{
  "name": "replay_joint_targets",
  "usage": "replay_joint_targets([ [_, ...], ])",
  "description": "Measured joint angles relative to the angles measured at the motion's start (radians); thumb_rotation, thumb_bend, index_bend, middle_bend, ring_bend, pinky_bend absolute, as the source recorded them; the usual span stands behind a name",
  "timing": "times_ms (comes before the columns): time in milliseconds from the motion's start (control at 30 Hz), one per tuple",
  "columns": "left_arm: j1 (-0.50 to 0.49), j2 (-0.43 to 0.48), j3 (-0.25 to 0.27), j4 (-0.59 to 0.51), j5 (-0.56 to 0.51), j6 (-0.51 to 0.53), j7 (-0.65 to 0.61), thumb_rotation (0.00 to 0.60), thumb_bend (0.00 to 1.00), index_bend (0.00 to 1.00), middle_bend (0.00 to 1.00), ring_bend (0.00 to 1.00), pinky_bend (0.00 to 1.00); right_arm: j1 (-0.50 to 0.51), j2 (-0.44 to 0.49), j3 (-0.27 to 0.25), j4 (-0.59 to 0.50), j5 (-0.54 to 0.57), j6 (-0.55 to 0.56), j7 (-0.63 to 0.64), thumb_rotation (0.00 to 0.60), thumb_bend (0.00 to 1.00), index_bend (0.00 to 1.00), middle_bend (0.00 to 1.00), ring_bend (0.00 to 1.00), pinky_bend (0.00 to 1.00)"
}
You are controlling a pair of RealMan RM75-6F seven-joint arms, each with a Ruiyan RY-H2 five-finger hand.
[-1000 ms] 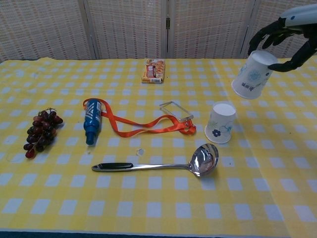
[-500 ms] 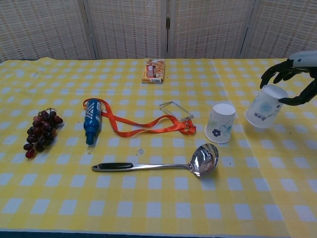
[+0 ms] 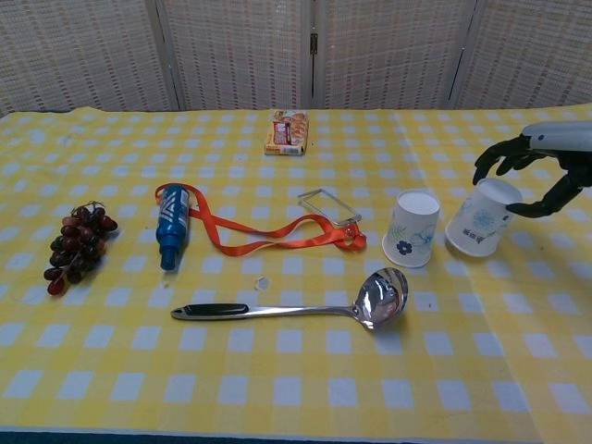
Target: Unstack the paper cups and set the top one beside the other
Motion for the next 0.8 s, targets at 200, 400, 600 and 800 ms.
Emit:
replay_joint_targets([
  [200, 0.0, -0.001, 0.001, 0.006, 0.001, -0.001, -0.007, 0.6, 0.29, 0.1, 0.0, 0.0, 0.0, -0.004, -0.006, 0.0, 0.001, -0.005, -0.001, -0.01, 0.6, 0.45, 0.21, 0.11, 0.16, 0.12],
  [400, 0.001, -0.001, -0.001, 0.011, 0.001, 0.002, -0.017, 0.6, 0.29, 0.1, 0.0, 0.0, 0.0, -0.016, 0.001, 0.003, -0.014, -0.02, 0.019, -0.013, 0.6, 0.45, 0.01, 0.1, 0.16, 0.11],
  [600, -0.003, -0.001, -0.003, 0.017, 0.002, -0.001, -0.024, 0.6, 0.29, 0.1, 0.0, 0.0, 0.0, -0.057, 0.042, 0.01, -0.06, -0.06, 0.092, 0.009, 0.6, 0.45, 0.01, 0.1, 0.16, 0.11],
  [800, -0.006, -0.012, -0.006, 0.03, 0.005, 0.003, -0.028, 0.6, 0.29, 0.1, 0.0, 0.0, 0.0, -0.145, 0.076, -0.001, -0.099, -0.133, 0.259, 0.01, 0.6, 0.45, 0.01, 0.1, 0.16, 0.11],
])
